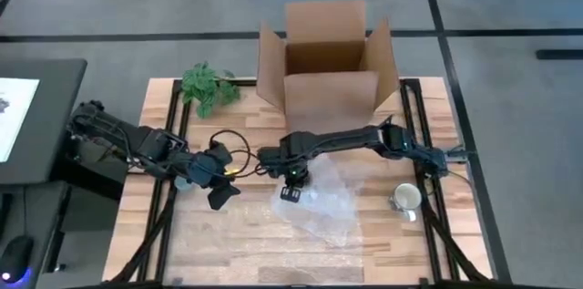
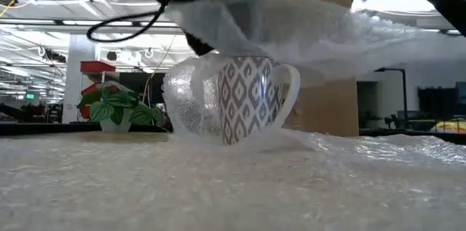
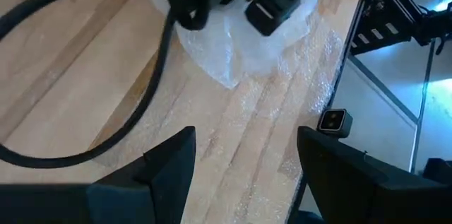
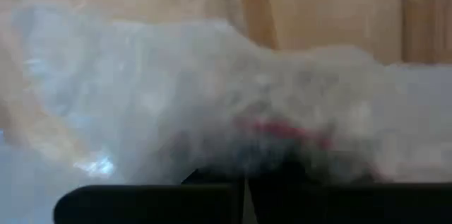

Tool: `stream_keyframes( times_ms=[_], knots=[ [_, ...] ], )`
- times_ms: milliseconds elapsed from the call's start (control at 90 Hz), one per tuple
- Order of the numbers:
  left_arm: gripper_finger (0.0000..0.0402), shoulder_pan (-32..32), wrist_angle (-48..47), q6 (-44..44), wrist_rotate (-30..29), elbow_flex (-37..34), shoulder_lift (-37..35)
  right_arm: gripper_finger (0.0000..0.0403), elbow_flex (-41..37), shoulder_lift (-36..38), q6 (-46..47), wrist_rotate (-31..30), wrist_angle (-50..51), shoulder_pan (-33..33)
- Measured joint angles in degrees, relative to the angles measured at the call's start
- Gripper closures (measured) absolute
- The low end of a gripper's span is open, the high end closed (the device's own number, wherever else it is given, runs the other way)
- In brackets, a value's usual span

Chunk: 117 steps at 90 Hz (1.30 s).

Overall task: Wrap mug
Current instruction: Wrap the white mug with bubble wrap

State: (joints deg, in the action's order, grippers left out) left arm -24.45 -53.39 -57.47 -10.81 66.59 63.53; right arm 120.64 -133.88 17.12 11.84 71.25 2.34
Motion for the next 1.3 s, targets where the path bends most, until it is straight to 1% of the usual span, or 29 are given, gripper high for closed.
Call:
stream_keyframes(
  times_ms=[167, 344, 422, 478, 533, 589, 633, 711, 833, 944, 1033, 1156, 1300],
  knots=[
    [0.0176, 0.0, -0.1, -0.1, 0.0, 0.0, 0.0, 0.0403, 0.3, 2.0, -0.1, -0.7, -0.1, -0.7],
    [0.0176, 0.0, -0.1, -0.3, 0.0, 0.0, 0.0, 0.0403, 1.1, 8.5, 0.3, -1.6, 0.9, -0.6],
    [0.0176, 0.0, -0.1, -0.5, 0.0, 0.0, 0.0, 0.0403, 1.2, 11.3, 1.9, -1.7, 1.1, -0.5],
    [0.0176, 0.0, -0.1, -0.5, 0.0, 0.0, 0.0, 0.0403, 0.8, 13.3, 3.5, -3.6, 1.3, -0.4],
    [0.0176, 0.0, -0.1, -0.5, -0.1, 0.0, 0.0, 0.0403, 0.2, 14.7, 5.2, -6.8, 1.6, -0.4],
    [0.0176, 0.0, 0.0, -0.4, -0.1, 0.0, 0.0, 0.0402, -0.5, 15.2, 6.0, -9.8, 2.1, -0.4],
    [0.0176, 0.0, 0.1, -0.3, -0.4, 0.0, 0.0, 0.0399, -1.3, 14.9, 6.2, -10.5, 1.8, -0.8],
    [0.0176, 0.0, 0.1, -0.3, -0.8, 0.0, 0.0, 0.0383, -4.0, 14.5, 5.8, -9.9, -1.1, -1.5],
    [0.0176, 0.0, 0.2, -0.3, -1.3, 0.0, 0.0, 0.0335, -10.1, 14.6, 5.1, -7.1, -6.9, -2.8],
    [0.0176, 0.0, 0.2, -0.3, -1.3, 0.0, 0.0, 0.0291, -13.7, 14.5, 4.8, -5.8, -7.4, -3.7],
    [0.0176, 0.0, 0.2, -0.3, -1.3, 0.0, 0.0, 0.0268, -15.5, 14.6, 3.0, -5.7, -8.6, -3.7],
    [0.0176, 0.5, 0.4, -0.3, -1.5, 0.0, 0.0, 0.0258, -18.5, 14.6, 2.5, -5.7, -10.6, -3.1],
    [0.0176, 0.7, 0.4, -0.2, -1.6, 0.0, 0.0, 0.0268, -22.2, 14.6, 3.3, -5.6, -15.0, -2.4]
  ],
)
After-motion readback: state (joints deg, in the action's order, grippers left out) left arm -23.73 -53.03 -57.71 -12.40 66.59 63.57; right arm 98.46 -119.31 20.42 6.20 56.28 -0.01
